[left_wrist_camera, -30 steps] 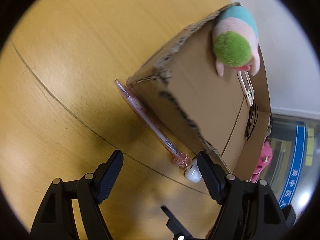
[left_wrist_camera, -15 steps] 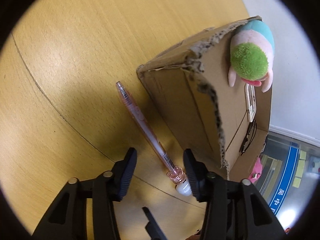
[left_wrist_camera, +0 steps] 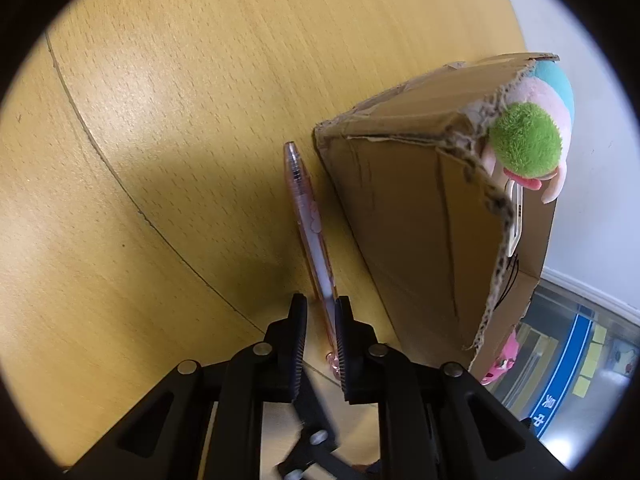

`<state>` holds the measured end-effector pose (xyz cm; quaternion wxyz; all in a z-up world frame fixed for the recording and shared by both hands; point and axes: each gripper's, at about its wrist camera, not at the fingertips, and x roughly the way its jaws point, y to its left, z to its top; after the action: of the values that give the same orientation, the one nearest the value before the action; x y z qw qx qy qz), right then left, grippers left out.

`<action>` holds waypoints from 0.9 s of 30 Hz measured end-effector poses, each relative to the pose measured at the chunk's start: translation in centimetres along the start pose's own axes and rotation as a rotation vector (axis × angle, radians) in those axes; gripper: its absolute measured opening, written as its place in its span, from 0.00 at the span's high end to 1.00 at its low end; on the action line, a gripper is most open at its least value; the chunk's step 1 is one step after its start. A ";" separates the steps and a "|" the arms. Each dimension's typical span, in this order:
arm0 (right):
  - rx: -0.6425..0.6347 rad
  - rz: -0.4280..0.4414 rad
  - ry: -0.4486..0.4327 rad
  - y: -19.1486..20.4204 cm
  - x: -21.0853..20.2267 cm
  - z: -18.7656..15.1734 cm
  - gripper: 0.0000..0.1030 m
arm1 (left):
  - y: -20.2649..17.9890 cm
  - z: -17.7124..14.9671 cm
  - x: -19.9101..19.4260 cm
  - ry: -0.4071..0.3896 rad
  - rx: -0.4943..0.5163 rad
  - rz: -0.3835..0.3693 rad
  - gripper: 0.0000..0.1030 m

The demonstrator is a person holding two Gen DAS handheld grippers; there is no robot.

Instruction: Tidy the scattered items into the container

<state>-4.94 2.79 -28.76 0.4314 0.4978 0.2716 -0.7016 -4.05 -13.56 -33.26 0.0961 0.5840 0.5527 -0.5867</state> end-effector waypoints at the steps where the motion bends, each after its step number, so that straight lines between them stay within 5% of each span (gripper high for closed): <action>1: 0.008 -0.008 0.009 0.0 -0.1 -0.2 0.66 | -0.1 -0.1 0.0 -0.002 0.002 0.002 0.88; 3: 0.022 -0.013 0.028 0.2 -0.3 -0.7 0.74 | -0.1 -0.2 0.0 -0.006 0.001 0.003 0.88; 15: 0.201 0.126 0.103 1.1 -1.2 -4.6 0.77 | -0.1 -1.2 0.9 0.042 0.009 -0.014 0.90; 27: 0.273 0.212 -0.006 1.6 -6.9 -6.1 0.77 | -2.6 -4.1 -4.1 0.038 0.107 -0.071 0.92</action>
<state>0.22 9.29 -24.47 0.4321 0.5755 0.1186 -0.6841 -2.44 -11.69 -27.40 0.0335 0.5794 0.5425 -0.6073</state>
